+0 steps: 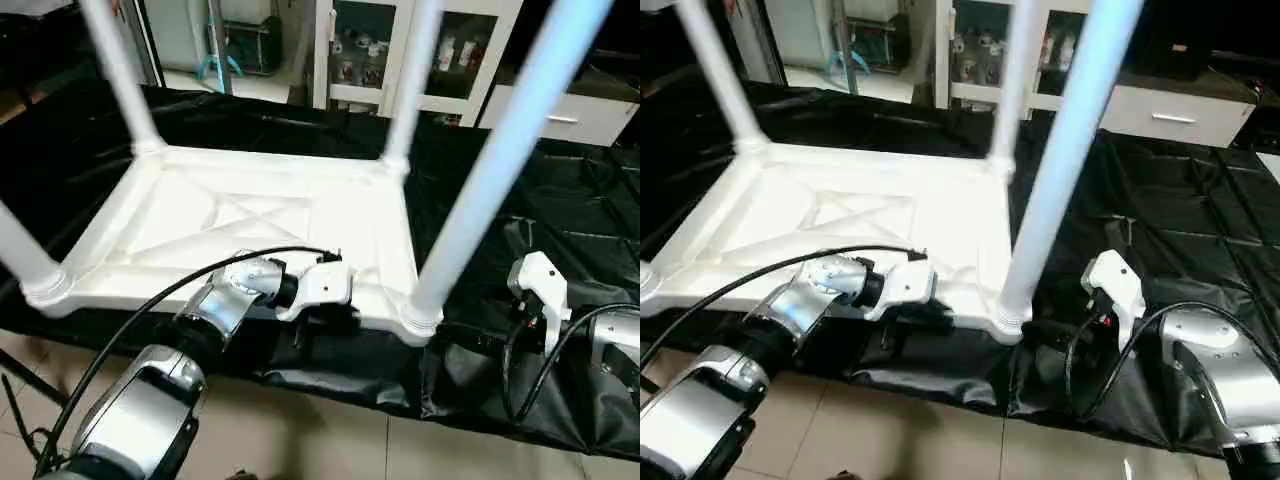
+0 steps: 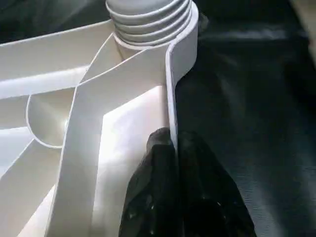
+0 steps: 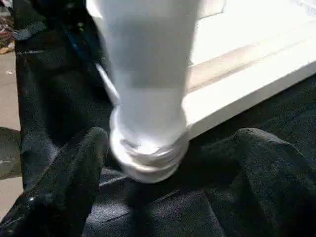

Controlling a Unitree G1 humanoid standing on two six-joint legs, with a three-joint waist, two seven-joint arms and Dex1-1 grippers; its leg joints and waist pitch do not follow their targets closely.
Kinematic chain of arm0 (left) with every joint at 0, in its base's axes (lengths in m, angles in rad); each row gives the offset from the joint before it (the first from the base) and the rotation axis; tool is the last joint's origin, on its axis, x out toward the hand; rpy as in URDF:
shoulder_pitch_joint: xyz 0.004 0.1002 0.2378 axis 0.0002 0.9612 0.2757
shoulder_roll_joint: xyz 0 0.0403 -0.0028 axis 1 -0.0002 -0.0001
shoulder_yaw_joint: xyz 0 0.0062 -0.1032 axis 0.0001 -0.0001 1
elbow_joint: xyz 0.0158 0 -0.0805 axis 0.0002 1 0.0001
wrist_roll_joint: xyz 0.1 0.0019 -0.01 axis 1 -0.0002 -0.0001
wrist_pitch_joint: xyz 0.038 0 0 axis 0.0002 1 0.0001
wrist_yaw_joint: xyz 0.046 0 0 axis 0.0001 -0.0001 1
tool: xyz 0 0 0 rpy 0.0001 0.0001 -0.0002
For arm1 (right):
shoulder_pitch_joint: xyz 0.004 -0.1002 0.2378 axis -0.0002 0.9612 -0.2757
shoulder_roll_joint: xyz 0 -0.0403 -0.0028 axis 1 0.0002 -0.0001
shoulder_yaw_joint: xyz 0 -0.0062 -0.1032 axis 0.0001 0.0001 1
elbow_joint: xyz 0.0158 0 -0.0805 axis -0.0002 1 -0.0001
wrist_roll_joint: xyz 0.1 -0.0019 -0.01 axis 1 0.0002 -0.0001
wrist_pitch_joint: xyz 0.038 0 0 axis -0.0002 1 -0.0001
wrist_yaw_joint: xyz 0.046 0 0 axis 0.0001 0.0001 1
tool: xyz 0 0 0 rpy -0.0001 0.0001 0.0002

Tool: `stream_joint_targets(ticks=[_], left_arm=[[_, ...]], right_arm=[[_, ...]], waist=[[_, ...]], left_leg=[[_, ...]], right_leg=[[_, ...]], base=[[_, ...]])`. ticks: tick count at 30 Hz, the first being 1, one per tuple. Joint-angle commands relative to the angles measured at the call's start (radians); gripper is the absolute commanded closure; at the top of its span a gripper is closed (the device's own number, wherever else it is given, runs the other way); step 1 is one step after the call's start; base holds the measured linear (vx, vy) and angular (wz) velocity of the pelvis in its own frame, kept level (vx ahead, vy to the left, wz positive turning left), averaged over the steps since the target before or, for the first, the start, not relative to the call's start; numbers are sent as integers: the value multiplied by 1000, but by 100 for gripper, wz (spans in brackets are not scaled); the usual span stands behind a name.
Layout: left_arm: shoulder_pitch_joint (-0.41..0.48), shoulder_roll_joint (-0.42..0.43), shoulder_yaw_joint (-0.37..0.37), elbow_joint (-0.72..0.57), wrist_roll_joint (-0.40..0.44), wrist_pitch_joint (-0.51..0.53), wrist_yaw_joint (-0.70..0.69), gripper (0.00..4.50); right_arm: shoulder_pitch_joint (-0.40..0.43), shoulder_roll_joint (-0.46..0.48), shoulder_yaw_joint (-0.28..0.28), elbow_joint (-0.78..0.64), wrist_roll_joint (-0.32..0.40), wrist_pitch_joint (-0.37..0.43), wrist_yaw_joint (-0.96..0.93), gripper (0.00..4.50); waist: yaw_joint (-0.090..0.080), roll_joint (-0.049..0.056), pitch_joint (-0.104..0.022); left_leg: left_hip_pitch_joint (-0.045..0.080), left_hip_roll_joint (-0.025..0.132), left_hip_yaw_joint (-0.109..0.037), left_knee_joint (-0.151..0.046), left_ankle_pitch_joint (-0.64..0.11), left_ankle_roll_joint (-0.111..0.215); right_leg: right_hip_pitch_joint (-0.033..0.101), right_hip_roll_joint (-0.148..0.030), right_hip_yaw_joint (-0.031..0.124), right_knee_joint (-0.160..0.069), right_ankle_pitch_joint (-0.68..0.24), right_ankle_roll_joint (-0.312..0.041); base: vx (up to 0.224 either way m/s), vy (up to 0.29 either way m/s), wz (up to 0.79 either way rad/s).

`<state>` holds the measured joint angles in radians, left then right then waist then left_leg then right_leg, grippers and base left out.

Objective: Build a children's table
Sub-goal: Rotate leg to tighten

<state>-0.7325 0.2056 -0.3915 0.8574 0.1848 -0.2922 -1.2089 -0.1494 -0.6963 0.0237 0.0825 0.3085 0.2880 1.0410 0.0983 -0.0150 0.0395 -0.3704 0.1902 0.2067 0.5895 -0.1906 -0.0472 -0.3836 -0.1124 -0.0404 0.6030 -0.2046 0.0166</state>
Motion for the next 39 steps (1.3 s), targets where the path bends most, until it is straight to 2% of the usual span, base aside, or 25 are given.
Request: stream_joint_targets(ticks=[1, 2, 6, 7, 8, 9, 11, 13, 17, 20, 21, 24, 28, 33, 36, 37, 39], left_arm=[[28, -19, -13, -19, -48, -37, -30, 450], [32, -16, -9, -27, -47, -32, -36, 450], [33, -9, -5, -34, -36, -29, -35, 450], [34, -7, -5, -39, -33, -27, -35, 450], [34, -6, -6, -42, -33, -26, -34, 450], [36, -4, -6, -47, -32, -22, -36, 450], [38, -2, -6, -51, -32, -18, -38, 450], [37, 1, -5, -52, -29, -15, -41, 450], [37, 6, -6, -54, -26, -14, -45, 450], [40, 12, -9, -58, -24, -11, -50, 450], [41, 14, -10, -58, -24, -10, -51, 450], [41, 17, -10, -58, -22, -9, -54, 450], [40, 25, -12, -56, -19, -7, -58, 450], [37, 33, -14, -55, -14, 3, -61, 450], [23, 25, -4, -38, -3, 38, -17, 450], [16, 20, 0, -28, 3, 50, 6, 450], [-3, 7, 7, -5, 25, 97, 80, 450]], right_arm=[[-17, 8, 18, 16, -11, -19, 8, 16], [-26, 17, 28, 31, -11, -25, 20, 16], [-46, 34, 59, 54, 1, -33, 69, 16], [-59, 44, 72, 71, -3, -46, 86, 16], [-65, 49, 80, 80, -6, -51, 99, 32], [-75, 56, 88, 96, -15, -61, 103, 32], [-82, 60, 94, 108, -21, -68, 106, 60], [-121, 71, 115, 163, -41, -88, 121, 73], [-147, 66, 136, 199, -64, -113, 149, 100], [-167, 62, 150, 228, -70, -127, 179, 137], [-172, 59, 153, 233, -72, -131, 184, 142], [-181, 57, 158, 244, -78, -138, 198, 167], [-205, 54, 173, 282, -89, -155, 242, 181], [-215, 84, 163, 303, -81, -149, 224, 183], [-213, 141, 147, 345, -115, -100, 69, 184], [-211, 162, 141, 359, -132, -78, 2, 184], [-211, 206, 126, 380, -144, -23, -103, 184]], waist=[[-5, -29, -44], [-6, -32, -45], [-6, -29, -48], [-7, -28, -50], [-6, -27, -50], [-7, -28, -50], [-6, -26, -50], [-9, -24, -49], [-10, -25, -50], [-9, -26, -51], [-9, -28, -52], [-8, -26, -51], [-9, -27, -52], [-8, -27, -52], [-11, -25, -49], [-17, -26, -46], [-28, -25, -42]], left_leg=[[17, 51, -22, -79, -253, 56], [17, 51, -21, -78, -248, 58], [11, 49, -21, -75, -202, 78], [13, 50, -20, -73, -194, 82], [13, 49, -19, -71, -187, 87], [13, 49, -19, -71, -185, 89], [13, 49, -18, -71, -185, 89], [12, 48, -18, -73, -196, 81], [12, 48, -18, -71, -198, 76], [11, 49, -17, -69, -181, 87], [11, 48, -17, -69, -180, 88], [13, 49, -17, -69, -188, 88], [12, 49, -16, -67, -179, 93], [10, 48, -15, -67, -174, 97], [14, 48, -16, -72, -211, 74], [11, 47, -19, -77, -240, 55], [16, 45, -24, -85, -306, 13]], right_leg=[[19, -47, 30, -83, -266, -190], [19, -46, 30, -81, -252, -191], [24, -44, 28, -72, -175, -204], [23, -44, 28, -69, -154, -213], [24, -43, 28, -67, -138, -219], [24, -43, 28, -67, -134, -222], [24, -43, 27, -67, -136, -227], [24, -43, 27, -68, -152, -228], [25, -43, 27, -67, -157, -229], [27, -41, 27, -63, -127, -238], [27, -41, 26, -63, -127, -238], [26, -41, 27, -64, -139, -241], [26, -41, 26, -61, -128, -246], [26, -40, 26, -60, -130, -246], [21, -40, 27, -67, -186, -239], [21, -40, 27, -71, -230, -226], [15, -40, 27, -82, -332, -194]], base=[[0, 0, 0], [0, 0, 0], [0, 0, 0], [0, 0, 0], [0, 0, 0], [0, 0, 0], [0, 0, 0], [0, 0, 0], [0, 0, 0], [0, 0, 0], [0, 0, 0], [0, 0, 0], [0, 0, 0], [0, 0, 0], [0, 0, 0], [0, 0, 0], [0, 0, 0]])
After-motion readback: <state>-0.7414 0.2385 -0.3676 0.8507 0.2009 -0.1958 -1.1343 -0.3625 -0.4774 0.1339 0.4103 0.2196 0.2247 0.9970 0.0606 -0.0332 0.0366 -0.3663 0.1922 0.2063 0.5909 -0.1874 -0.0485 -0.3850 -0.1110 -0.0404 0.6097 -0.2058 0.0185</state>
